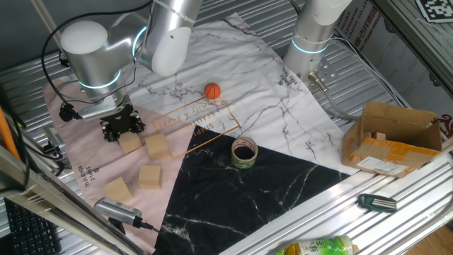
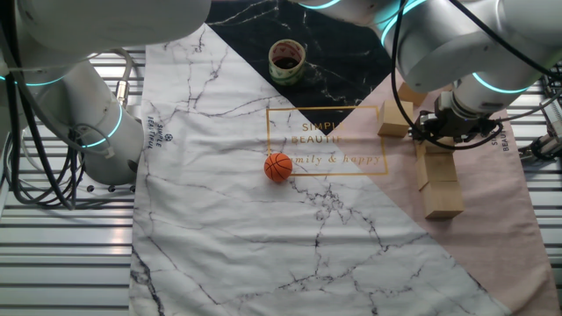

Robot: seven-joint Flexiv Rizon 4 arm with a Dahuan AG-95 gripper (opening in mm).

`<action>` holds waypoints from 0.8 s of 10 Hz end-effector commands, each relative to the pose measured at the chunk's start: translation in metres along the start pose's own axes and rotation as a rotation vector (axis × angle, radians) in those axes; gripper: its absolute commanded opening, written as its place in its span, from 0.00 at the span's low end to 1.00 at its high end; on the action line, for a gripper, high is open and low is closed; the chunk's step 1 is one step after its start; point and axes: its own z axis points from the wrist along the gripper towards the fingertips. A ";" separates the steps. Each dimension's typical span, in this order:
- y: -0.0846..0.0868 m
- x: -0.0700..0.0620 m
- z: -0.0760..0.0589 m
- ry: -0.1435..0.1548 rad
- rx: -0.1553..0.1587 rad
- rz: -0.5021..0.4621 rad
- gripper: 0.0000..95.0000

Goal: Stack the blocks into a pyramid shape

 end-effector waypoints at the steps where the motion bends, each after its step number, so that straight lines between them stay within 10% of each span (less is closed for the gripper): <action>1: -0.001 0.000 0.000 0.000 -0.003 0.000 0.60; 3: -0.001 0.000 0.000 0.000 -0.005 0.000 0.60; 4: -0.001 0.000 0.000 -0.001 -0.007 0.000 0.80; 8: -0.001 0.000 0.000 0.001 -0.009 0.000 0.80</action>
